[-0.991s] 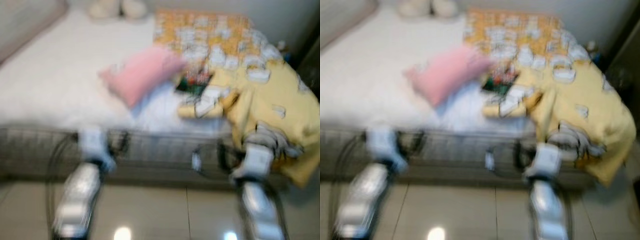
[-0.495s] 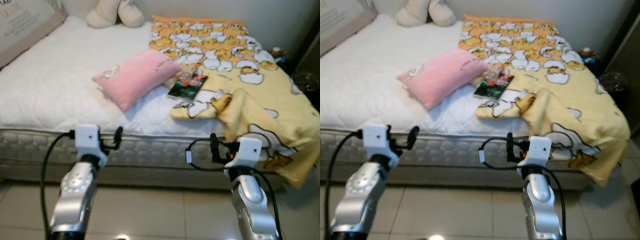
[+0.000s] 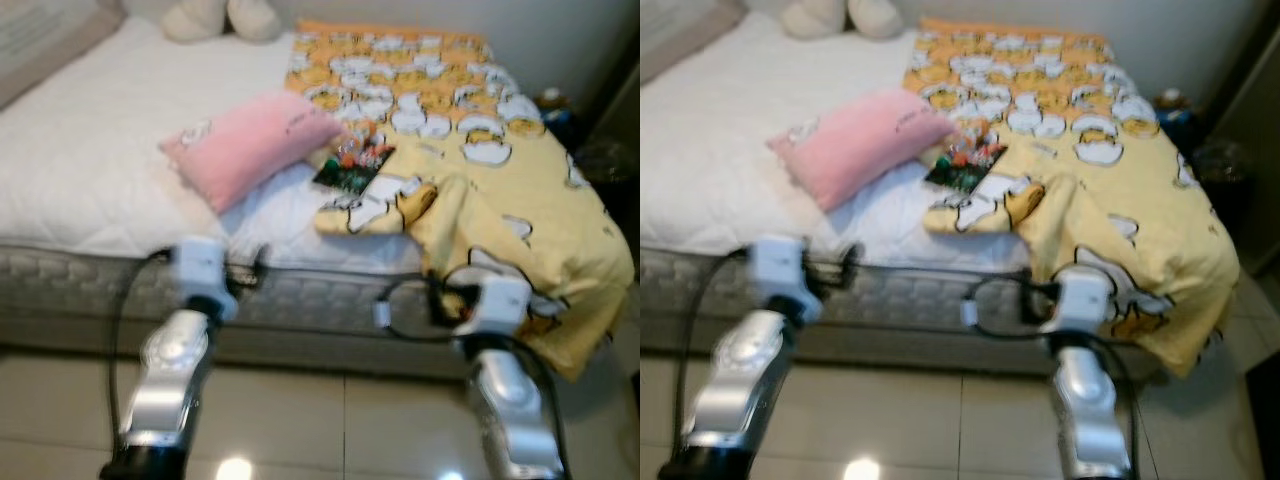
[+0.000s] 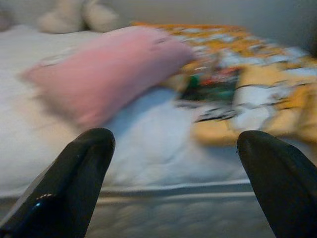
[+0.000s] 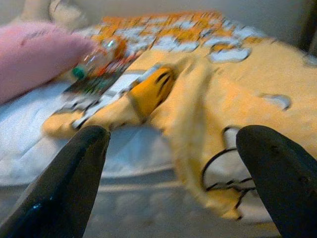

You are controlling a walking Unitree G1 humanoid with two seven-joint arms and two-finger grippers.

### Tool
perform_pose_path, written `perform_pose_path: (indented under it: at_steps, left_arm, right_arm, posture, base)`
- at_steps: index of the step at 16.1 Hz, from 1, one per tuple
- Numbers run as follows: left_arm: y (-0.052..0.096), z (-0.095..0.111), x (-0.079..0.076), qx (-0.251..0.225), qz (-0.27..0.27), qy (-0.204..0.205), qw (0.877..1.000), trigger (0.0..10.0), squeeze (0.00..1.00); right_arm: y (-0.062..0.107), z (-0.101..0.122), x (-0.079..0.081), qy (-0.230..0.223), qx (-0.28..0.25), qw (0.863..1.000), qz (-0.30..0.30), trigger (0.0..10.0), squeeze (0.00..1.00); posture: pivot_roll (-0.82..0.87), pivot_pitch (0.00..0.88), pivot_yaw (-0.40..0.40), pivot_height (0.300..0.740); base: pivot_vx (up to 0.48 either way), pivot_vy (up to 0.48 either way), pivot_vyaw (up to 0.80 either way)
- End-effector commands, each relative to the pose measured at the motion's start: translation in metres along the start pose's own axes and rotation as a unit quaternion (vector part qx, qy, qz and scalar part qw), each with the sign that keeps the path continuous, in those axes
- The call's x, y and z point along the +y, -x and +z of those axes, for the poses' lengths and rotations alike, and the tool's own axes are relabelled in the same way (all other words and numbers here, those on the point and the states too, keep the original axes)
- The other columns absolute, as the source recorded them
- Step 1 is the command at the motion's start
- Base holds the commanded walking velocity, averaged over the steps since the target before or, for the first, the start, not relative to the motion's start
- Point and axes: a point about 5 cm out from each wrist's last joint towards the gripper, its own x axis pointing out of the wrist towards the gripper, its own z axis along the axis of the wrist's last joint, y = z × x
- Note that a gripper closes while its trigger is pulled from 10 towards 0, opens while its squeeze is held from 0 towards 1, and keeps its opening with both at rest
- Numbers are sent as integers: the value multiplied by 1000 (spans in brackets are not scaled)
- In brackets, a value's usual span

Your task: Clean up the room

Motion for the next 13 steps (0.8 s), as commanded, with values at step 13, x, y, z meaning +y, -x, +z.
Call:
perform_pose_path:
  at_steps: [13]
  left_arm:
    - [-9, 22, 2, -45, -2, -7, 999, 10000, 0]
  right_arm:
    - [0, 2, 6, 1, -8, 1000, 2, 10000, 0]
  posture:
    - [-38, 0, -3, 740]
  base:
    - [476, 0, 0]
